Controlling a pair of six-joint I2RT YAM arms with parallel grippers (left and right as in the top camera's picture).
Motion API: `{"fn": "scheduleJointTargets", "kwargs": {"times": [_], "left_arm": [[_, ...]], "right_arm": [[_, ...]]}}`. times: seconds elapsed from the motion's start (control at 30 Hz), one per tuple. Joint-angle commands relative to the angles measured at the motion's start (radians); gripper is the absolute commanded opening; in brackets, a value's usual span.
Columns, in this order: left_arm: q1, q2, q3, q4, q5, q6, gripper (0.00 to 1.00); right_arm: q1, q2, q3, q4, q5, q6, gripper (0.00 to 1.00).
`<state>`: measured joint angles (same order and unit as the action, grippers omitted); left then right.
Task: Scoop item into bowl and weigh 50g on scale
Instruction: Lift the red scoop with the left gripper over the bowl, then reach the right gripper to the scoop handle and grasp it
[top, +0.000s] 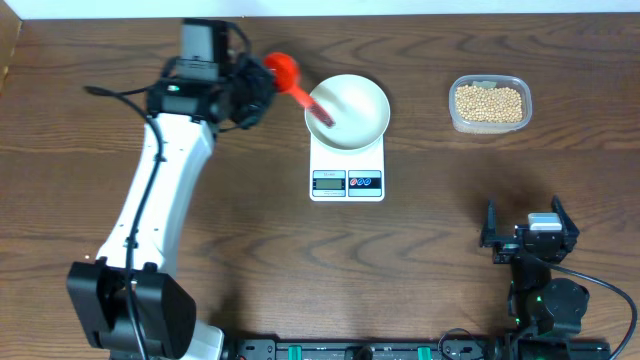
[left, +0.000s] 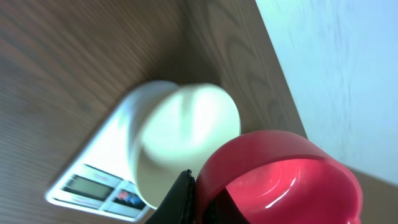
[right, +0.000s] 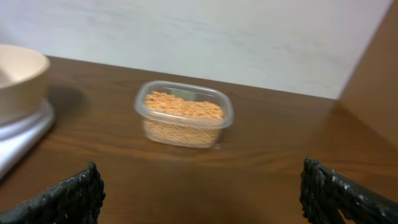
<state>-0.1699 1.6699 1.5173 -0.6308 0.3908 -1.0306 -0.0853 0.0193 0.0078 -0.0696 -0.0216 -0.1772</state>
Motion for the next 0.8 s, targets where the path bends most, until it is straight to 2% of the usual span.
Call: {"fn": "scheduleJointTargets", "kwargs": {"times": [0.0, 0.13, 0.2, 0.37, 0.43, 0.57, 0.67, 0.77], "left_arm": [[-0.077, 0.010, 0.005, 0.028, -0.030, -0.057, 0.07], [-0.159, 0.026, 0.005, 0.051, -0.082, -0.119, 0.07], [-0.191, 0.042, 0.005, 0.087, -0.090, -0.128, 0.07], [-0.200, 0.058, 0.005, 0.129, -0.095, -0.163, 0.07], [-0.200, 0.058, 0.005, 0.140, -0.112, -0.165, 0.07], [-0.200, 0.058, 0.005, 0.171, -0.138, -0.167, 0.07], [-0.200, 0.058, 0.005, 0.177, -0.142, -0.173, 0.07], [-0.200, 0.058, 0.005, 0.176, -0.142, -0.172, 0.07]], "right_arm": [[0.008, 0.000, -0.002, -0.001, 0.080, -0.086, 0.99], [0.008, 0.000, -0.002, -0.001, 0.078, -0.086, 0.99], [0.008, 0.000, -0.002, 0.021, -0.031, -0.062, 0.99], [0.008, 0.001, -0.002, 0.194, -0.477, -0.017, 0.99], [0.008, 0.004, -0.002, 0.269, -0.523, 0.077, 0.99], [0.008, 0.060, 0.000, 0.429, -0.524, 0.366, 0.99], [0.008, 0.150, 0.036, 0.516, -0.533, 0.457, 0.99], [0.008, 0.286, 0.146, 0.536, -0.598, 0.477, 0.99]]}}
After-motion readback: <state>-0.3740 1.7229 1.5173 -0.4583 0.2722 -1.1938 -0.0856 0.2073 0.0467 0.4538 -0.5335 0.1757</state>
